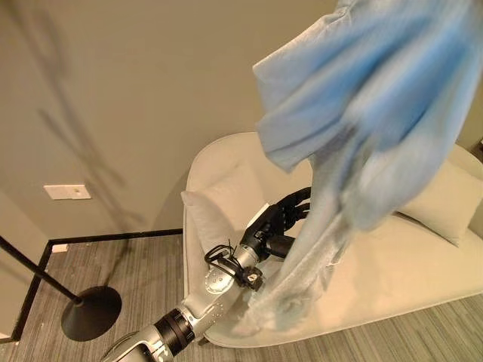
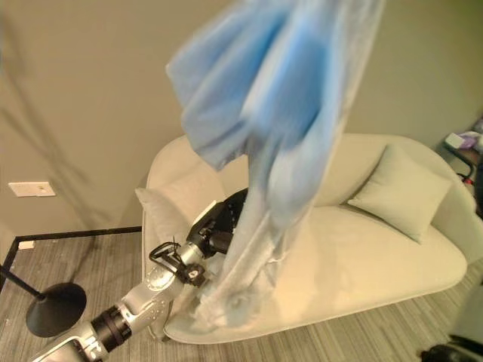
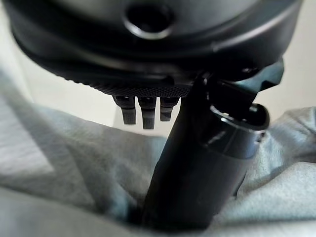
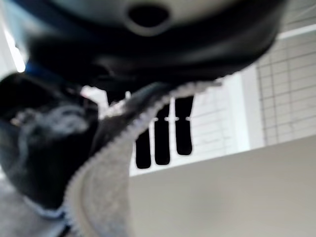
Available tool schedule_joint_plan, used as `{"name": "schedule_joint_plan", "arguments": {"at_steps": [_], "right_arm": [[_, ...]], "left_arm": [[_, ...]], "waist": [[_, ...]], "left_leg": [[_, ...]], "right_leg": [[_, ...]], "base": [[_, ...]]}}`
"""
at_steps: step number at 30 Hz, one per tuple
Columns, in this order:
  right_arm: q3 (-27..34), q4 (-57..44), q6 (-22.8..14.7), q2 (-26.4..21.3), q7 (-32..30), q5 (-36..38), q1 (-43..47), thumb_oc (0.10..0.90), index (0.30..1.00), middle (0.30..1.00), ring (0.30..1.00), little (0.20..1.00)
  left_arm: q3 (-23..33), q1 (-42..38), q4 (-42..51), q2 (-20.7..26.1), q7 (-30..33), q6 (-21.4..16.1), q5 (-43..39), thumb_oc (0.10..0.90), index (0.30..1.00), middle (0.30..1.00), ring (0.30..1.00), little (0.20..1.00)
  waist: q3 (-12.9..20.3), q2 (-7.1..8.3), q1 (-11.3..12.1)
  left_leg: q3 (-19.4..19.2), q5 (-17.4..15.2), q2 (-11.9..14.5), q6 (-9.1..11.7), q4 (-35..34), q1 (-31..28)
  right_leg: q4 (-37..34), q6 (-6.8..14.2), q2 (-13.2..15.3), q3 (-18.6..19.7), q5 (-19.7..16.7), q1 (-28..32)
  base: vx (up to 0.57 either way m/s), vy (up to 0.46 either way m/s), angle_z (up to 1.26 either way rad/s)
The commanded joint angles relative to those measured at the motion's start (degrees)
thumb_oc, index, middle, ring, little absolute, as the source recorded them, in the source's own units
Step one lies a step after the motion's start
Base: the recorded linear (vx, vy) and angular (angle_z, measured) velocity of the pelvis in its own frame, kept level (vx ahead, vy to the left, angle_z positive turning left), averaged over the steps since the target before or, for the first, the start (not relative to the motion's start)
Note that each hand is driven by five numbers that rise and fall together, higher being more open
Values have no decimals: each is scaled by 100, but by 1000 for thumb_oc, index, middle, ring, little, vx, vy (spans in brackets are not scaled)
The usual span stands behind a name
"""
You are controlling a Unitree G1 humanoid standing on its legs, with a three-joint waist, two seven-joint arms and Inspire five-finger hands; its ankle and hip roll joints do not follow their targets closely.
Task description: Hang the clothes on the sofa on the clothes rack.
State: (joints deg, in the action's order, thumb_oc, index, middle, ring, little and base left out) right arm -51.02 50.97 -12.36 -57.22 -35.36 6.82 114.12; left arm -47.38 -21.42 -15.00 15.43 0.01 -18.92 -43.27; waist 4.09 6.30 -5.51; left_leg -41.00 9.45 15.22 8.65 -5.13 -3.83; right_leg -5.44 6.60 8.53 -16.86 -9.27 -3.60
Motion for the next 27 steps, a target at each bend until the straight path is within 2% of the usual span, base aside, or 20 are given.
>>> {"name": "schedule_joint_plan", "arguments": {"at_steps": [1,8,11,12,13,14,15,16,17,18,19,20,21,22,23,24,25,27], "right_arm": [[160,200,138,-10,-206,269,739,400,300,300,300,300],[257,39,202,-313,-100,214,444,400,300,300,300,300],[376,-426,216,-656,-89,89,183,400,300,300,300,300],[496,-760,155,-990,-88,39,-69,400,300,300,300,300],[548,-799,164,-1005,-90,31,-123,400,300,300,300,300],[689,-1304,61,-1457,-102,-34,-453,400,300,300,300,300],[850,-1395,89,-1490,-109,-60,-623,400,300,300,300,300],[1219,-1978,-35,-1841,-45,-124,-1159,400,300,300,300,300],[1322,-2015,-24,-1846,-48,-139,-1264,400,300,300,300,300],[1593,-2339,-91,-2001,-13,-182,-1663,400,300,300,300,300],[2107,-2938,-224,-2318,57,-307,-2437,400,300,300,300,300],[2299,-3017,-211,-2315,57,-332,-2635,400,300,300,300,300],[2920,-3553,-353,-2423,157,-429,-3502,400,300,300,300,300],[3141,-3633,-343,-2403,166,-453,-3727,400,300,300,300,300],[3618,-4039,-476,-2433,274,-513,-4468,400,300,300,300,300],[3874,-4124,-468,-2393,286,-537,-4725,400,300,300,300,300],[4827,-4633,-651,-2186,500,-567,-5921,400,300,300,300,300],[5615,-5089,-808,-1870,722,-541,-6952,400,300,300,300,300]], "left_arm": [[51,-638,567,-416,-374,-281,-286,400,300,300,300,300],[455,-475,584,-198,-190,-280,-302,400,300,300,300,300],[882,-362,810,-31,-7,-375,-252,400,300,300,300,300],[1276,-270,1036,62,157,-482,-154,400,300,300,300,300],[1278,-253,1064,78,173,-469,-141,400,300,300,300,300],[1690,-180,1236,119,415,-571,70,400,300,300,300,300],[1679,-151,1275,151,448,-546,100,400,300,300,300,300],[2063,-93,1430,155,654,-613,362,400,300,300,300,300],[2055,-79,1439,177,663,-607,371,400,300,300,300,300],[2286,-48,1528,164,804,-661,552,400,300,300,300,300],[2808,16,1708,163,1120,-748,1024,400,300,300,300,300],[2808,42,1739,175,1156,-729,1072,400,300,300,300,300],[3275,54,1855,184,1521,-803,1509,400,300,300,300,300],[3272,77,1878,204,1558,-787,1558,400,300,300,300,300],[3792,51,1998,288,1914,-813,2173,400,300,300,300,300],[3784,79,2033,316,1964,-788,2242,400,300,300,300,300],[4272,87,2224,634,2420,-735,3145,400,300,300,300,300],[4668,101,2436,982,2772,-688,3881,400,300,300,300,300]], "waist": [[-49,24,268],[-90,-65,307],[-99,-113,334],[-99,-151,367],[-98,-144,363],[-106,-209,369],[-97,-182,364],[-96,-260,362],[-89,-239,357],[-84,-284,353],[-68,-393,325],[-65,-379,315],[-35,-461,260],[-31,-440,246],[5,-531,148],[7,-500,132],[43,-487,35],[43,-477,-12]], "left_leg": [[471,155,484,276,59,40],[471,176,488,280,59,11],[472,195,496,289,61,-8],[475,206,499,294,65,-25],[475,207,502,296,65,-29],[478,223,508,301,68,-45],[479,224,517,305,69,-50],[477,237,541,310,72,-84],[477,237,544,312,73,-87],[473,245,556,313,75,-111],[459,273,587,321,83,-172],[457,274,599,327,82,-181],[440,328,650,351,89,-256],[437,332,665,358,88,-265],[403,423,739,403,93,-346],[399,428,760,415,92,-358],[364,566,893,493,105,-448],[228,759,1064,479,191,-460]], "right_leg": [[546,706,259,-78,407,475],[589,692,261,-36,463,456],[621,672,260,-28,510,458],[640,659,254,-28,547,465],[643,657,251,-27,549,467],[683,634,229,-19,616,469],[694,629,222,-20,625,471],[732,604,206,-17,694,471],[734,602,203,-17,695,473],[757,584,192,-9,729,473],[802,548,156,28,813,480],[811,542,145,30,821,483],[858,504,89,78,900,498],[867,498,76,80,907,501],[922,455,-2,135,997,502],[934,444,-21,137,1009,505],[1009,372,-155,200,1127,510],[1090,269,-279,171,1139,471]], "base": [[0,0,0],[-14,2,-1],[-5,-12,-1],[-15,-32,-5],[-20,-54,-4],[-16,-35,-3],[-27,-61,0],[-13,-31,0],[-17,-46,1],[-14,-67,-4],[-14,-70,-6],[-27,-116,-7],[-18,-72,-4],[-14,-132,-4],[6,-75,-5],[-7,-158,-6],[-82,-159,-16],[-57,-158,-20]]}}
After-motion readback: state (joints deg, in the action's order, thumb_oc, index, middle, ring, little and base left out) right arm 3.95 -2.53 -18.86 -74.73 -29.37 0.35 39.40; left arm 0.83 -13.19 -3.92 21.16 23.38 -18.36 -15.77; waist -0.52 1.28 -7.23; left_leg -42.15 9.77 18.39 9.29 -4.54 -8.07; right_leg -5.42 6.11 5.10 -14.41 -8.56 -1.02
